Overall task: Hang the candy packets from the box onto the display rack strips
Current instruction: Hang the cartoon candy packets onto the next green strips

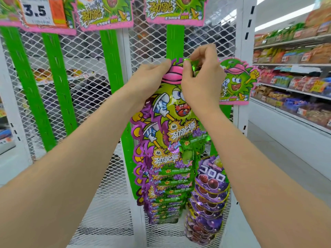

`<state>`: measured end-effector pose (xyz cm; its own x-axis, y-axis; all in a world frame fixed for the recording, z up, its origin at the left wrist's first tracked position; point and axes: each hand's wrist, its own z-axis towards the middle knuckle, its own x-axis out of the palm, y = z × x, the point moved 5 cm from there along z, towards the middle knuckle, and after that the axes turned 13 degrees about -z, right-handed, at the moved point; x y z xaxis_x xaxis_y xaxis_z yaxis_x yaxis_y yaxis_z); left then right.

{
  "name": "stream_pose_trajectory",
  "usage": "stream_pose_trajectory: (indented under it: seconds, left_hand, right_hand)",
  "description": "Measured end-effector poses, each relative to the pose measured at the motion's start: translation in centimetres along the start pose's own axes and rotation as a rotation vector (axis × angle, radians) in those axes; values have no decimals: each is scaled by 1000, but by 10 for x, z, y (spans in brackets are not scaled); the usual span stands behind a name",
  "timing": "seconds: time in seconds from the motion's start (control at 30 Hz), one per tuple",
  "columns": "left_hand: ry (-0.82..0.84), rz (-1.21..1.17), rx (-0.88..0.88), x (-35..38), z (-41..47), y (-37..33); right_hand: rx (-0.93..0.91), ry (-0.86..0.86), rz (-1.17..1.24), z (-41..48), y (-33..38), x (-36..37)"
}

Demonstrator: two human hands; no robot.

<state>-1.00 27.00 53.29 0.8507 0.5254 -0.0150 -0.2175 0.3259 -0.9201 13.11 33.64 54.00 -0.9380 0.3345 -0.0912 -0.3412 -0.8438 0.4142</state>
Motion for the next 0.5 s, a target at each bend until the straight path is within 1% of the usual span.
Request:
stream_pose_trajectory:
  seconds: [0.07, 0.17, 0.3, 0.4, 0.5]
  left_hand:
    - [16, -3, 12, -2, 0, -1]
    - [48, -24, 26, -2, 2, 1]
    - [61, -14, 37, -4, 4, 6]
    - [64, 80, 67, -6, 2, 7]
    - [-15, 244, 174, -7, -2, 3]
  right_hand:
    - [-35, -24, -30, 2, 4, 0]
    - [-78, -13, -85, 2, 7, 3]
    - [-72, 26, -84, -7, -2, 5]
    - [-55, 71, -77, -9, -7, 7]
    - [-49, 143, -55, -11, -11, 6]
